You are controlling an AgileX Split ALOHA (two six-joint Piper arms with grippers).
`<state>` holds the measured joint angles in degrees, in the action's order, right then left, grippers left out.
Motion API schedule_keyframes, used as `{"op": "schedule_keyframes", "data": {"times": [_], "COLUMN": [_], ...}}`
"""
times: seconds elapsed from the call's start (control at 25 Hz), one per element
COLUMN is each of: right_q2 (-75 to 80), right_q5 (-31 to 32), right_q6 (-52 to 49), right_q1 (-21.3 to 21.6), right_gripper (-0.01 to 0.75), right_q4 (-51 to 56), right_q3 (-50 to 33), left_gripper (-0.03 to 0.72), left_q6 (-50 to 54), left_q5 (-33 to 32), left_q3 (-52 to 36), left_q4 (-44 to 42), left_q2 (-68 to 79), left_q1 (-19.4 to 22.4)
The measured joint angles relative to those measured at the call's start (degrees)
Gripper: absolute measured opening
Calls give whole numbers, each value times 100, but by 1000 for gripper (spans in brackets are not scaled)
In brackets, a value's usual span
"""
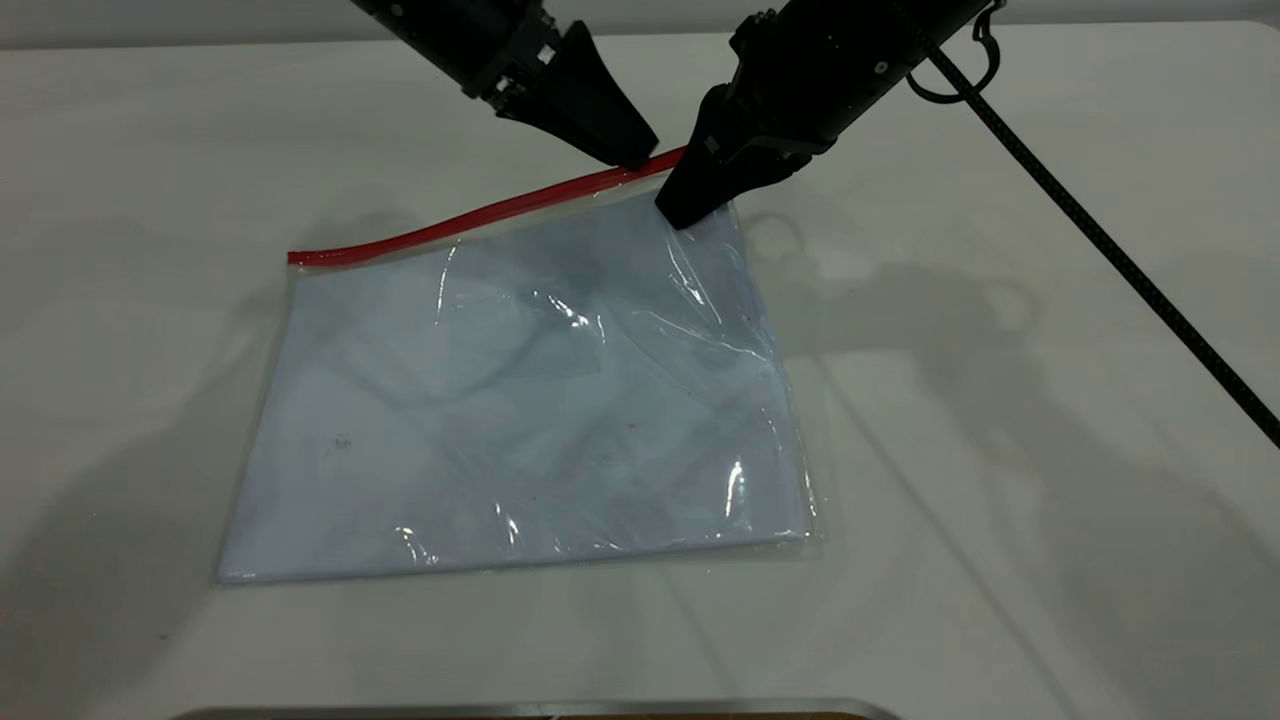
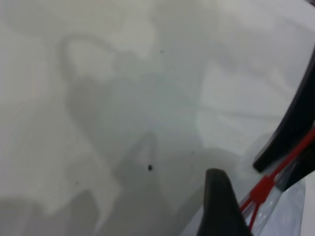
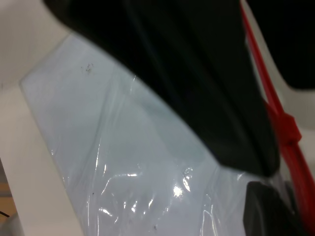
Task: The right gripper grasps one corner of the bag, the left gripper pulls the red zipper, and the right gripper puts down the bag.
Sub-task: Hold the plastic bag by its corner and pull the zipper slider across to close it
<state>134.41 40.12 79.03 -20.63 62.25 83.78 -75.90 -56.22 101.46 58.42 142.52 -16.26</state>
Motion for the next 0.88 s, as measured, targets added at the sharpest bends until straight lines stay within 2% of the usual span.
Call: {"op": "schedule_keyframes", "data": {"times": [0.24,0.48,0.88], "right_q2": [0,0,0], "right_q5": [4,83,110], "right_q6": [11,11,213], "right_q1": [0,0,0], "right_gripper": [33,33,33], "right_q4": [31,77,248], "right_q3": [0,0,0], "left_gripper": [514,469,466], "left_q6": [-142,-152,-187], "left_q5": [202,314,308], "left_q3": [0,0,6], "left_q4": [28,73,107], "left_q2": [0,0,42], "left_q1": [-70,-70,-118]}}
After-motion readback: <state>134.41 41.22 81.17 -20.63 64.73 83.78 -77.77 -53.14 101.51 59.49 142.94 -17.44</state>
